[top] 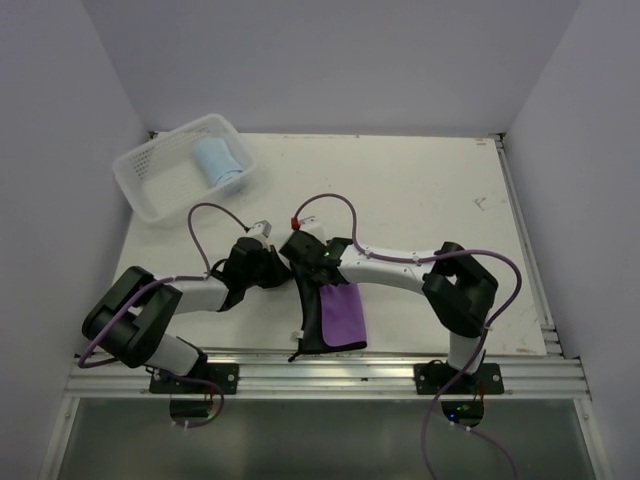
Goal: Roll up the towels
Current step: Fold the towel
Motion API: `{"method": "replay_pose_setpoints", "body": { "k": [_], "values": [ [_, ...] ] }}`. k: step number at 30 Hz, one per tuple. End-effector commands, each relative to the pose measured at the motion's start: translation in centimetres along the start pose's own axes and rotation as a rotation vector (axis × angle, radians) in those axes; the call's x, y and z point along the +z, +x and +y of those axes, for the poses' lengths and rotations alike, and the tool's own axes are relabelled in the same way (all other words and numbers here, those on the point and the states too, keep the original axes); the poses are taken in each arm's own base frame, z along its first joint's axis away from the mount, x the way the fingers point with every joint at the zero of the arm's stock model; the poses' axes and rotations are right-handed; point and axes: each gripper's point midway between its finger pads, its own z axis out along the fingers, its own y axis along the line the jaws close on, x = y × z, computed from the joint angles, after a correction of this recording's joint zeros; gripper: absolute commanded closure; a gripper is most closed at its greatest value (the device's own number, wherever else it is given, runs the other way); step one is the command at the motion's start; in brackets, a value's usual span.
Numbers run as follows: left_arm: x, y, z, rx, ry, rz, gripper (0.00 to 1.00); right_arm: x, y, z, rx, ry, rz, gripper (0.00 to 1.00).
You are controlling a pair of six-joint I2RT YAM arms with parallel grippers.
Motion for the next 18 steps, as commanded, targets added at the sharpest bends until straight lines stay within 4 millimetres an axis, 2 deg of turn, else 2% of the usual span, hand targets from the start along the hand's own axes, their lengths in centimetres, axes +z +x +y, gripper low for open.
{"method": "replay_pose_setpoints", "body": {
  "k": [1,2,7,10,11,12,18],
  "values": [
    [-0.2,0.6,1.0,0.032,-0.044,0.027,0.94,-2.1,-2.8,0.3,0.060,-0.032,-0.070,0.90],
    [-0.2,0.5,1.0,0.032,-0.043,0.026,0.94,-2.1,-2.7,0.3,0.059,-0.035,-0.066,0.87],
    [-0.3,0.5,0.9,0.035,-0.041,0.025,0.94,-1.6,-2.2,0.4,0.071,-0.044,-0.048,0.88],
    [-0.3,0.6,1.0,0.036,-0.043,0.028,0.94,-1.3,-2.0,0.3,0.076,-0.048,-0.041,0.84],
    [-0.3,0.6,1.0,0.036,-0.043,0.028,0.94,-1.3,-2.1,0.4,0.077,-0.052,-0.041,0.94],
    [-0.3,0.6,1.0,0.036,-0.043,0.028,0.94,-1.2,-2.1,0.4,0.077,-0.052,-0.040,0.99],
    [-0.4,0.5,0.8,0.038,-0.039,0.025,0.94,-1.6,-2.7,1.2,0.083,-0.089,-0.038,1.00]
  ]
}}
